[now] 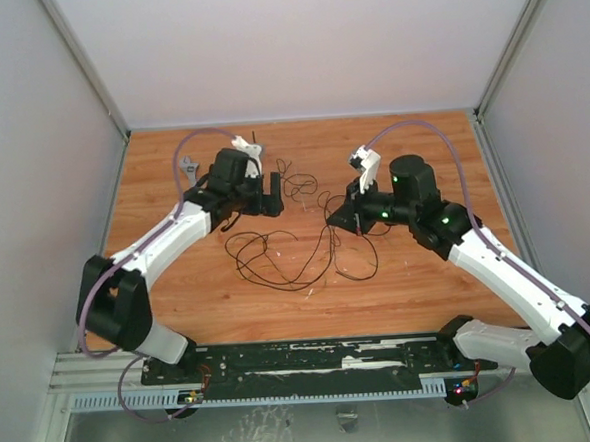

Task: Zip-tie the wires
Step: Place the cable at the center of the board.

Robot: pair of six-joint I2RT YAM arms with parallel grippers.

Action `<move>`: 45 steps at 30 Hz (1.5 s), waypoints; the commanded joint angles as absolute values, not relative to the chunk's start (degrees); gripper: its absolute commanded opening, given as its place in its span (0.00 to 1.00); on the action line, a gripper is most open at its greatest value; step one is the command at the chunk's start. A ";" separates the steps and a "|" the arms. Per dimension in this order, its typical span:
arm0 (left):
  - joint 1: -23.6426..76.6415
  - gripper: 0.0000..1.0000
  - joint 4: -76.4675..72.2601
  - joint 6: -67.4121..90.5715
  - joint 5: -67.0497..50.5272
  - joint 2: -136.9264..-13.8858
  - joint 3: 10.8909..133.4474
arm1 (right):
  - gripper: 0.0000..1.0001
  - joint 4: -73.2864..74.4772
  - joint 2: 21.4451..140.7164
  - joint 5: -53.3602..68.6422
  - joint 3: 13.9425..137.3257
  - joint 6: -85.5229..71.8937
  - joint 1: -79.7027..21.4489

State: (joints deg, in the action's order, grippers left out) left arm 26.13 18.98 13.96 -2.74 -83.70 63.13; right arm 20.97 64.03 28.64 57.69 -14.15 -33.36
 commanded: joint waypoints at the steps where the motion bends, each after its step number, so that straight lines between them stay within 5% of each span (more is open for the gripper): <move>1: 27.13 0.93 25.81 6.74 -2.20 -89.29 66.94 | 0.00 19.25 61.26 26.43 56.07 -15.09 -33.09; 21: 32.09 0.73 32.78 -5.27 -6.40 -109.27 76.54 | 0.00 17.10 55.16 25.33 52.85 -15.64 -32.24; 29: 33.29 0.45 32.77 -5.25 -3.99 -111.10 76.56 | 0.00 16.53 54.42 25.22 51.87 -15.91 -31.84; 38: 33.35 0.01 32.71 -4.30 -1.92 -109.16 78.95 | 0.00 17.18 54.32 25.08 52.00 -15.35 -30.43; 45: 33.13 0.00 33.26 -2.47 -5.41 -103.60 85.91 | 0.00 21.59 53.70 25.13 54.08 -14.36 -27.38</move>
State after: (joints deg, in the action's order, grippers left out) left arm 32.86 33.39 -3.66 -3.40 -109.19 81.28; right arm 19.38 55.09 25.69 52.31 -15.16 -28.77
